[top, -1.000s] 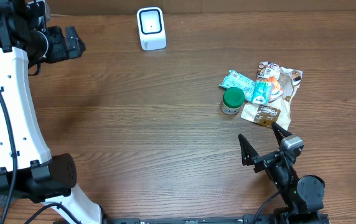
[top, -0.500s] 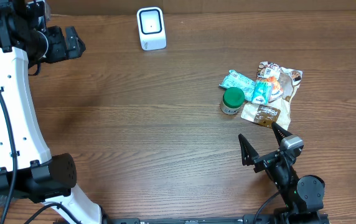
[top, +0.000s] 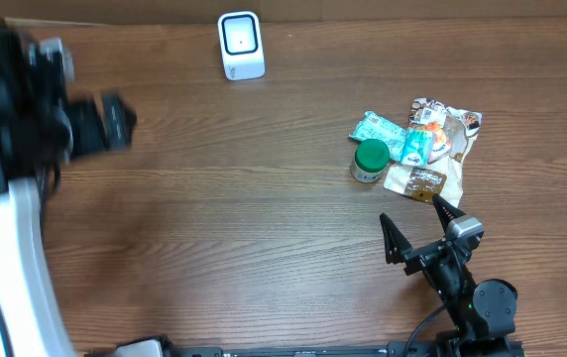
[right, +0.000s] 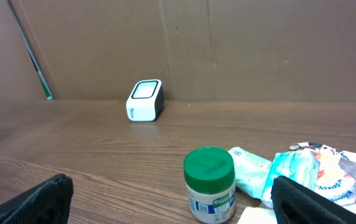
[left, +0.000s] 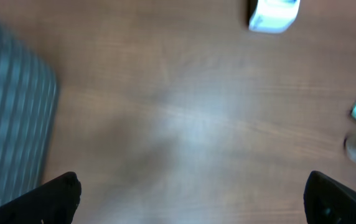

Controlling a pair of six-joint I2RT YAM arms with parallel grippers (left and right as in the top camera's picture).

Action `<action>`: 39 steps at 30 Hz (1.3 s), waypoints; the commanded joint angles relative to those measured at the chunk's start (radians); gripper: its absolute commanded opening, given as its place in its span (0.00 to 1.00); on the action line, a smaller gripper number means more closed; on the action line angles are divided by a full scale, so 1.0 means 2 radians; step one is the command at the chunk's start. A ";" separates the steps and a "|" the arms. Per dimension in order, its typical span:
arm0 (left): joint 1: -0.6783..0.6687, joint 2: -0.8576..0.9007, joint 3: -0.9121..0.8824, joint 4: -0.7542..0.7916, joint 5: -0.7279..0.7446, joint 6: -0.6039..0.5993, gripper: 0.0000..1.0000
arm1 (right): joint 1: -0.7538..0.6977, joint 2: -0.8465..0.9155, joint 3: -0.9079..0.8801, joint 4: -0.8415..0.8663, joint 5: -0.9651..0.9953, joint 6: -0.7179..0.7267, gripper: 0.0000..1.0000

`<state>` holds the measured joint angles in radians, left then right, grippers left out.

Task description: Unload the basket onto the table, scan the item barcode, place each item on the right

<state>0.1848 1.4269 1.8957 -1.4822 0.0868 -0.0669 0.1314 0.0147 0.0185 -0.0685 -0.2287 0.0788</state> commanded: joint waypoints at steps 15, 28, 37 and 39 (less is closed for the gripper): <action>-0.003 -0.459 -0.588 0.357 -0.010 0.051 1.00 | -0.002 -0.006 -0.005 0.003 0.002 0.004 1.00; -0.016 -0.657 -0.881 0.665 0.036 0.062 0.99 | -0.002 -0.006 -0.005 0.003 0.002 0.004 1.00; -0.027 -0.711 -0.944 0.707 0.030 0.109 0.99 | -0.002 -0.006 -0.005 0.003 0.002 0.004 1.00; -0.027 -0.712 -0.944 0.707 0.027 0.119 1.00 | -0.002 -0.006 -0.005 0.003 0.002 0.004 1.00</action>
<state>0.1368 0.0242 0.0181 -0.0772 0.1429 0.0990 0.1314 0.0147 0.0185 -0.0681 -0.2287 0.0788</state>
